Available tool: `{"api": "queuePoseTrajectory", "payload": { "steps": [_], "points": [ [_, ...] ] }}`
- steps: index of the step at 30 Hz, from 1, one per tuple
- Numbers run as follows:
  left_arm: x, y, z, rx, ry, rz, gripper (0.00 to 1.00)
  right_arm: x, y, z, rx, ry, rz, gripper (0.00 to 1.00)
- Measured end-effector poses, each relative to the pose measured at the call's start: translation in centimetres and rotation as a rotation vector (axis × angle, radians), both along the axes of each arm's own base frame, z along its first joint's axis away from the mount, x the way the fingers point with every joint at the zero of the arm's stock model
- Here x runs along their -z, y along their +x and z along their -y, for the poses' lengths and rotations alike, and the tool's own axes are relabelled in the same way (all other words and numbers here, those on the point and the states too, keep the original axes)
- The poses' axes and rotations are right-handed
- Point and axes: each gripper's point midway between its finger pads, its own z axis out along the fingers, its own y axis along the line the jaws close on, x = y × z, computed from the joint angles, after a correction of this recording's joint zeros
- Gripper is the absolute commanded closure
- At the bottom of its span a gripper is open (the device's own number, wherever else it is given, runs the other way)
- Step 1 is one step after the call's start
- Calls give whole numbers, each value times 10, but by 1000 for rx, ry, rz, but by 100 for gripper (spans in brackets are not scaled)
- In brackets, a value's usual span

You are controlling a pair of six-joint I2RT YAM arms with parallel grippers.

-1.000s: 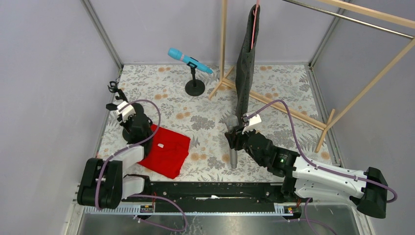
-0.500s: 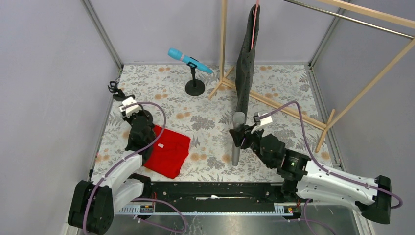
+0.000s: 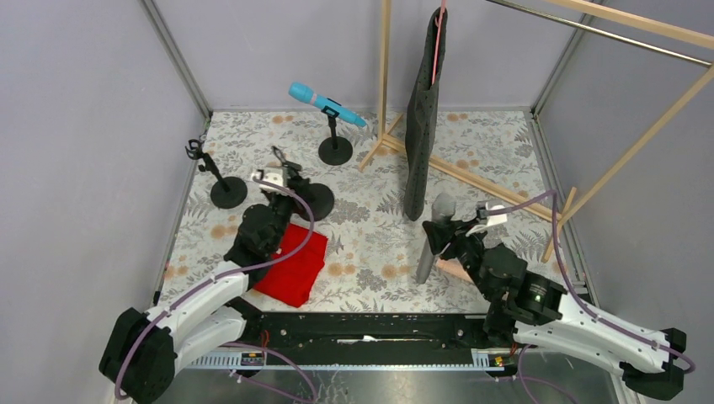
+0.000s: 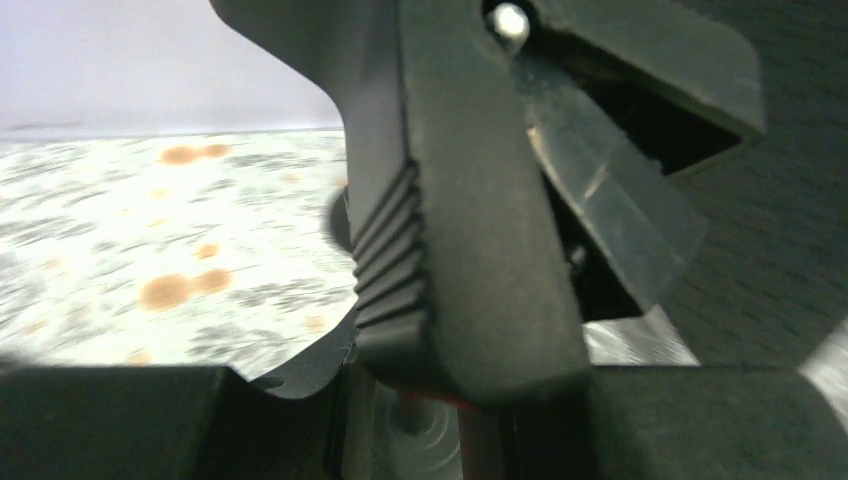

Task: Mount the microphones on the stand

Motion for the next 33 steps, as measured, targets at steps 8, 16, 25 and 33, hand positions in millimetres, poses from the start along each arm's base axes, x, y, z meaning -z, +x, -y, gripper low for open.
{"api": "queuePoseTrajectory", "payload": {
  "steps": [8, 16, 25, 33],
  "points": [
    [24, -53, 128, 524, 14, -39, 100, -10, -1, 23, 52, -7, 40, 100],
    [77, -128, 209, 866, 94, -136, 100, -13, -5, 33, 51, -32, 40, 100],
    [82, -158, 232, 998, 110, -107, 83, -14, -9, 42, 53, -16, 42, 100],
    [92, -162, 232, 1015, 171, -103, 74, -10, -11, 46, 60, -25, 33, 100]
  ]
}}
